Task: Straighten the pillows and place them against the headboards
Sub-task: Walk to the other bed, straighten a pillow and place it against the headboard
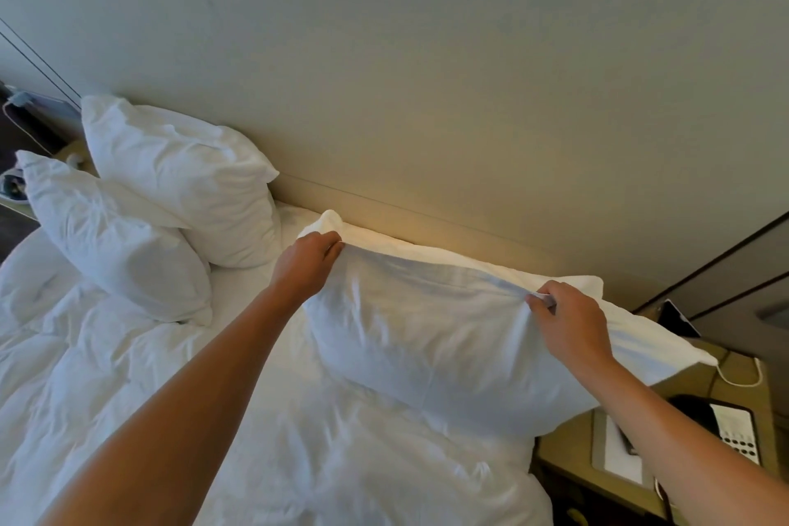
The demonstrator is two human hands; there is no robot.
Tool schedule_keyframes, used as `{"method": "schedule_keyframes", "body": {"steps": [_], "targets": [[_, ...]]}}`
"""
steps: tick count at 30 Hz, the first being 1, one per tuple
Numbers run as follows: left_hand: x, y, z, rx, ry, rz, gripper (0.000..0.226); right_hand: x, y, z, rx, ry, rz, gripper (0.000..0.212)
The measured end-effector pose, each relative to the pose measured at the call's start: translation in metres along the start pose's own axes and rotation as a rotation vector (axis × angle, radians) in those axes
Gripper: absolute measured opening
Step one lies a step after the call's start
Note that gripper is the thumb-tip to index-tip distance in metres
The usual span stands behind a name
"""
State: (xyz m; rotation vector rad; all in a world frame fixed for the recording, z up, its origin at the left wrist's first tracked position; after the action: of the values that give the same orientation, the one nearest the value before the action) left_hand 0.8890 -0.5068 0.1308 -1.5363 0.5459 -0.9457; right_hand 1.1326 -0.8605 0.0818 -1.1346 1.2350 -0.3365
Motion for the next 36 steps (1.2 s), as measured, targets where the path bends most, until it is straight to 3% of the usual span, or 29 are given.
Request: {"method": "schedule_keyframes", "body": {"steps": [7,15,19,23,27,36], "targets": [[-0.002,0.032,-0.006,-0.217,-0.055,-0.023,0.029,0.007,-0.008,-0.011,-0.006,-0.025,-0.054,0.034],[-0.009,0.040,0.000,-0.223,-0.086,0.160,0.030,0.013,-0.016,-0.021,0.052,0.030,-0.001,0.040],[-0.014,0.034,0.011,-0.151,-0.139,0.144,0.034,0.010,-0.020,-0.017,0.057,0.061,0.054,0.038],[-0.022,0.025,0.017,-0.015,-0.235,-0.161,0.031,0.001,-0.020,-0.011,0.038,0.056,0.117,0.036],[-0.018,0.015,0.009,0.079,-0.211,-0.398,0.028,-0.013,-0.017,-0.012,0.043,0.019,0.151,0.034],[-0.050,-0.038,-0.001,0.346,-0.280,-0.388,0.031,-0.064,-0.012,-0.014,0.041,-0.070,0.229,0.030]]}}
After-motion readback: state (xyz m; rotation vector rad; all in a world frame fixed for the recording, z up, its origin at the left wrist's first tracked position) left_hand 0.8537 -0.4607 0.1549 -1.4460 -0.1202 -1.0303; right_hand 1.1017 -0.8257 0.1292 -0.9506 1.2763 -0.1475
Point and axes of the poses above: each hand's wrist, its own z-axis towards the middle knuckle, its own y-axis out of the palm, x = y × z, the point moved 3 cm from there along z, towards the middle knuckle, and after that the axes turned 7 degrees about y, right-handed, at the moved point
